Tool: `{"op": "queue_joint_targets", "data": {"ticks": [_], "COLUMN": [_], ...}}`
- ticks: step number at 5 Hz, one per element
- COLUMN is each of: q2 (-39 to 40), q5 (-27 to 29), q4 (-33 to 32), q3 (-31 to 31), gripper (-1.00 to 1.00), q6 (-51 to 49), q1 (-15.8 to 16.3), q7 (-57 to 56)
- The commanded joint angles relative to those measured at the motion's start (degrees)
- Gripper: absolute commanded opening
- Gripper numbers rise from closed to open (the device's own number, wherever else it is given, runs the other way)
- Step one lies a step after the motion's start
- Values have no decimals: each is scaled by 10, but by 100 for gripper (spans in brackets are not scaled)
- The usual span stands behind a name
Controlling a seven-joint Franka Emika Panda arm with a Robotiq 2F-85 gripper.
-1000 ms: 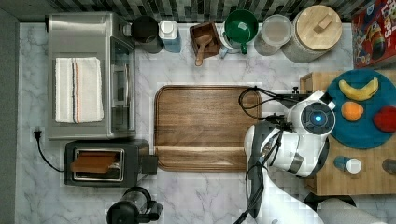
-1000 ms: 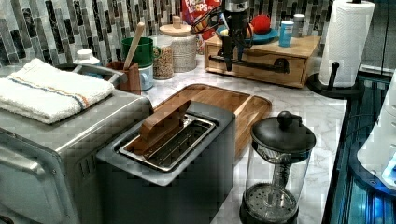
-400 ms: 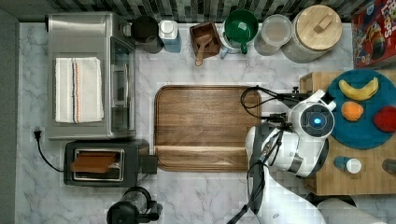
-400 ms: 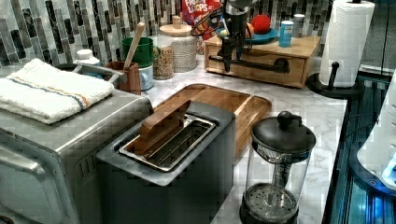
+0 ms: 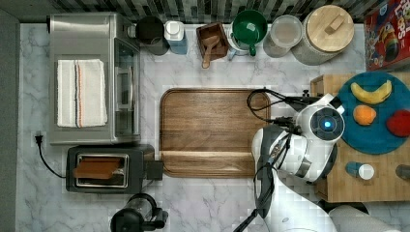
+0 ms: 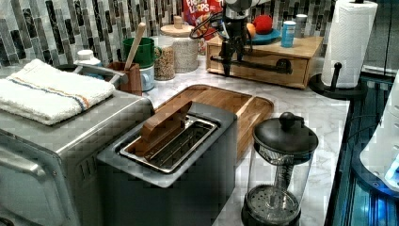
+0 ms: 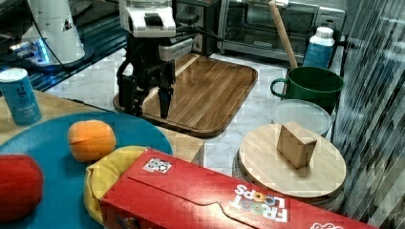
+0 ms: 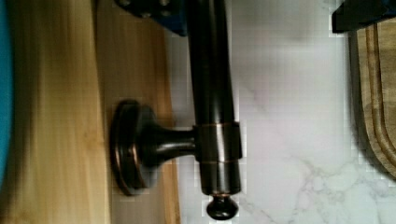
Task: Open the drawer.
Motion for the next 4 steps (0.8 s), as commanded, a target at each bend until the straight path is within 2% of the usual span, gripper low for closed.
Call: {"op": "queue_joint_targets", "data": {"ticks": [1, 4], "q2": [-39, -48], "q5": [20, 6], "q4": [-56, -100], "q3": [56, 94], "gripper": [100, 100], "q6": [4, 41], "q1": [89, 167], "q7": [145, 252]}}
